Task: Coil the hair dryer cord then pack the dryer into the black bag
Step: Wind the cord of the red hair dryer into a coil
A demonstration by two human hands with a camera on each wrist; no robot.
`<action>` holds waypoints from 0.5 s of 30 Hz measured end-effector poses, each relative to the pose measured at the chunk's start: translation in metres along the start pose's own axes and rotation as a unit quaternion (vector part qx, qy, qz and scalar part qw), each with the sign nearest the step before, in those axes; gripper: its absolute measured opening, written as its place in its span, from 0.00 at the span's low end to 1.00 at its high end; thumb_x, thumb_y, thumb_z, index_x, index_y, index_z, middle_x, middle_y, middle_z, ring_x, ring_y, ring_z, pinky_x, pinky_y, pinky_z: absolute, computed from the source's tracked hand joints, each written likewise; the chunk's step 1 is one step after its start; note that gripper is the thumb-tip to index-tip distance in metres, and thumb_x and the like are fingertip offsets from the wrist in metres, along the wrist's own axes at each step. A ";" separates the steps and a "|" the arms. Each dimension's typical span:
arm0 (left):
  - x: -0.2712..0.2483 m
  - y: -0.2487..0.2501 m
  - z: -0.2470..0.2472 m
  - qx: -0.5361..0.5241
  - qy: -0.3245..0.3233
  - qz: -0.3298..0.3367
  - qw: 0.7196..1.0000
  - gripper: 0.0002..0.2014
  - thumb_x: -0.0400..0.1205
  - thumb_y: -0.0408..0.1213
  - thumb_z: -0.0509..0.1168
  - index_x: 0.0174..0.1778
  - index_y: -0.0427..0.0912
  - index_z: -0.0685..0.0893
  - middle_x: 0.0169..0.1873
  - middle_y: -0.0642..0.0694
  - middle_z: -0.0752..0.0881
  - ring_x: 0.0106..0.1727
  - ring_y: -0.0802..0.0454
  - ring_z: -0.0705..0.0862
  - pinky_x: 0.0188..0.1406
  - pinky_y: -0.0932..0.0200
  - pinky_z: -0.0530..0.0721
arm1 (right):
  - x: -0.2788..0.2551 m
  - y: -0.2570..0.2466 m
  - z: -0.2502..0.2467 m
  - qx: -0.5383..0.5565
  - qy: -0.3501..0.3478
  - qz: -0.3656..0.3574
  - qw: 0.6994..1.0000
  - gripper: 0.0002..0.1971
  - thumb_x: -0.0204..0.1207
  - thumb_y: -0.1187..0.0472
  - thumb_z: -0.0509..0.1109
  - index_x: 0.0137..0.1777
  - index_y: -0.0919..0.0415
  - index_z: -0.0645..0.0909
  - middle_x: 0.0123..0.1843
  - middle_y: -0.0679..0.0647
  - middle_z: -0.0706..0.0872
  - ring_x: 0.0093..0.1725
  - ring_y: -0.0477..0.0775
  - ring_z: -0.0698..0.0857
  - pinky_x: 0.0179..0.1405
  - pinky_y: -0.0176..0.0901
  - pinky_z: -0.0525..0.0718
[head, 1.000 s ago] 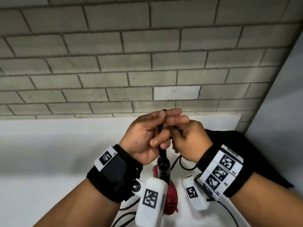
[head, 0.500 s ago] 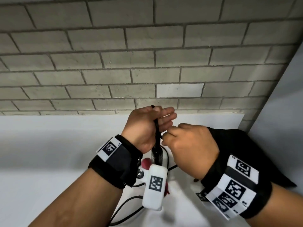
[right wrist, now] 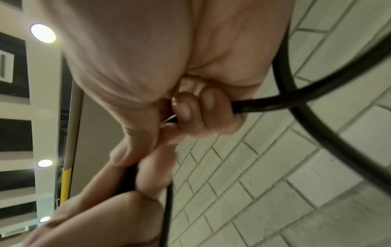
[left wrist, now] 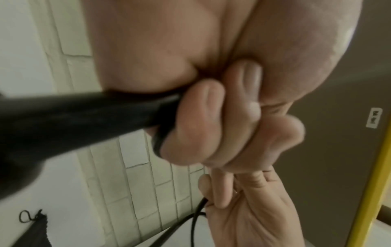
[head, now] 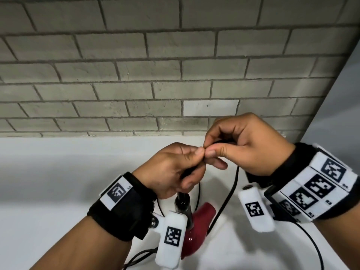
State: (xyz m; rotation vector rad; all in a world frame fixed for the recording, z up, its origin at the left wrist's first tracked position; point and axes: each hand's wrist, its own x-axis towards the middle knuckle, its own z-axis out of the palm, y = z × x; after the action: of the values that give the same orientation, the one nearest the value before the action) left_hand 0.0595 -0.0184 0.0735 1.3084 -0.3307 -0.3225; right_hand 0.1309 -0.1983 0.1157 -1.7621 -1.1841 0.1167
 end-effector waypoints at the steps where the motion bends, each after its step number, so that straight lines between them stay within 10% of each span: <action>1: -0.001 -0.001 0.000 -0.009 -0.015 -0.011 1.000 0.23 0.85 0.43 0.55 0.57 0.24 0.83 0.14 0.46 0.66 0.16 0.53 0.54 0.18 0.56 0.50 | -0.001 0.003 0.001 -0.015 0.009 -0.007 1.000 0.01 0.72 0.68 0.76 0.42 0.66 0.88 0.33 0.60 0.89 0.33 0.52 0.88 0.38 0.50 0.88; 9: -0.006 0.001 -0.004 -0.175 -0.063 0.062 0.981 0.25 0.84 0.43 0.59 0.68 0.25 0.77 0.13 0.48 0.63 0.15 0.56 0.54 0.16 0.61 0.55 | -0.016 0.029 0.033 -0.065 0.075 -0.032 0.995 0.20 0.80 0.71 0.64 0.57 0.45 0.87 0.40 0.51 0.92 0.39 0.47 0.88 0.42 0.35 0.83; 15: 0.002 0.010 -0.008 -0.203 0.079 0.148 0.965 0.24 0.85 0.45 0.51 0.69 0.30 0.75 0.35 0.46 0.90 0.12 0.59 0.63 0.17 0.65 0.67 | -0.023 0.034 0.057 -0.274 0.116 -0.046 0.954 0.13 0.81 0.53 0.60 0.45 0.59 0.83 0.27 0.44 0.80 0.26 0.50 0.80 0.26 0.47 0.81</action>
State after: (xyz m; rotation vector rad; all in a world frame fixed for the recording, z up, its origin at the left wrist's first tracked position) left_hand 0.0651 -0.0097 0.0815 0.8582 -0.3005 -0.0275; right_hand 0.1109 -0.1801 0.0511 -2.1165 -1.1924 -0.5089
